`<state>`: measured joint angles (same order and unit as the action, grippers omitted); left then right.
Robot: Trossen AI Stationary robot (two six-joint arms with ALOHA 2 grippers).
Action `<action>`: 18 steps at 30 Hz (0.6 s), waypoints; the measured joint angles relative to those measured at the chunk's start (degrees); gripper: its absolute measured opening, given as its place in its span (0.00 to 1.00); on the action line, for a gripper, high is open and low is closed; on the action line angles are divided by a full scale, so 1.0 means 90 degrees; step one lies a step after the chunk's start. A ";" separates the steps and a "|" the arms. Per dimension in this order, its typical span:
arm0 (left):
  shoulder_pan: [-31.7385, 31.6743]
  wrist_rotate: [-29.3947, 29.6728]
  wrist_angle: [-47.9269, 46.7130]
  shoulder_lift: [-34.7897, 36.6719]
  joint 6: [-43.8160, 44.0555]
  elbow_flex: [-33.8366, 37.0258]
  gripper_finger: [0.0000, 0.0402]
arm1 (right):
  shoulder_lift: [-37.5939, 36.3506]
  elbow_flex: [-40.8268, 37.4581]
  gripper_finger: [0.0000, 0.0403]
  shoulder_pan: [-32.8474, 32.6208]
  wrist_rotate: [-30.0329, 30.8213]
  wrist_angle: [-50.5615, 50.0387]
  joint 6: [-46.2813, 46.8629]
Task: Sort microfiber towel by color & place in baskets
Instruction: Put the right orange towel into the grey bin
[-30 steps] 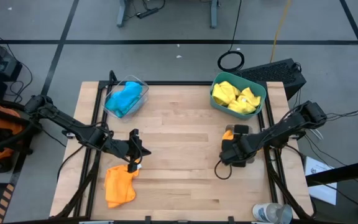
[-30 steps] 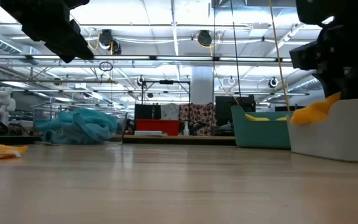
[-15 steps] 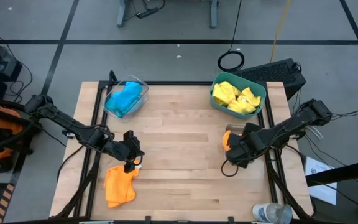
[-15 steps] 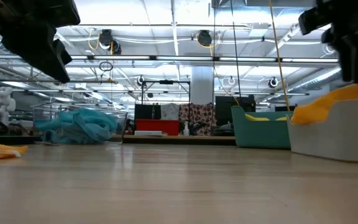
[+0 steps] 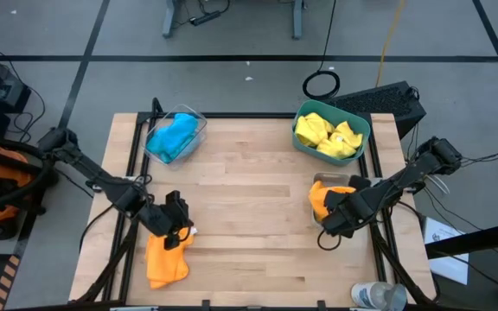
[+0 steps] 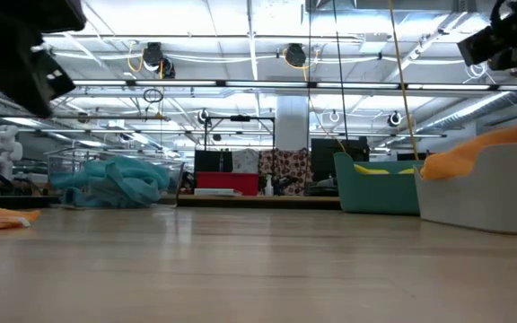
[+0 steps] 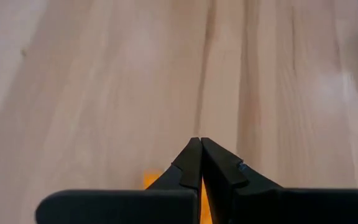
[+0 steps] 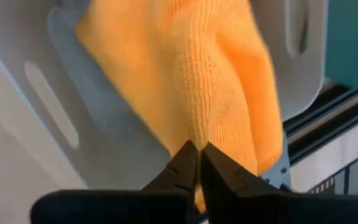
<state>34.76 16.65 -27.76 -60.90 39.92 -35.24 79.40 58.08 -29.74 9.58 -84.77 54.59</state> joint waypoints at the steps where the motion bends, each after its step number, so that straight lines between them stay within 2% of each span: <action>1: 0.0096 -0.0013 -0.0072 0.0000 0.0124 0.0000 0.03 | 0.0000 -0.0002 0.03 0.0002 0.0125 0.0035 -0.0002; 10: 0.0642 -0.0208 -0.0678 0.0000 0.1210 0.0000 0.03 | 0.0000 0.0391 0.01 0.0181 0.1665 0.0861 -0.0939; 14: 0.0888 -0.0158 -0.0980 0.0000 0.1611 0.0000 0.03 | -0.0002 -0.0047 0.01 0.0372 0.2082 0.1701 -0.1166; 18: 0.1126 -0.0017 -0.1098 -0.0005 0.1932 0.0002 0.03 | 0.0000 -0.0795 0.00 0.0559 0.2057 0.2485 -0.1132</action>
<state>44.89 16.50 -37.64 -60.95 57.31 -35.22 79.40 50.93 -24.71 28.09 -62.41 44.40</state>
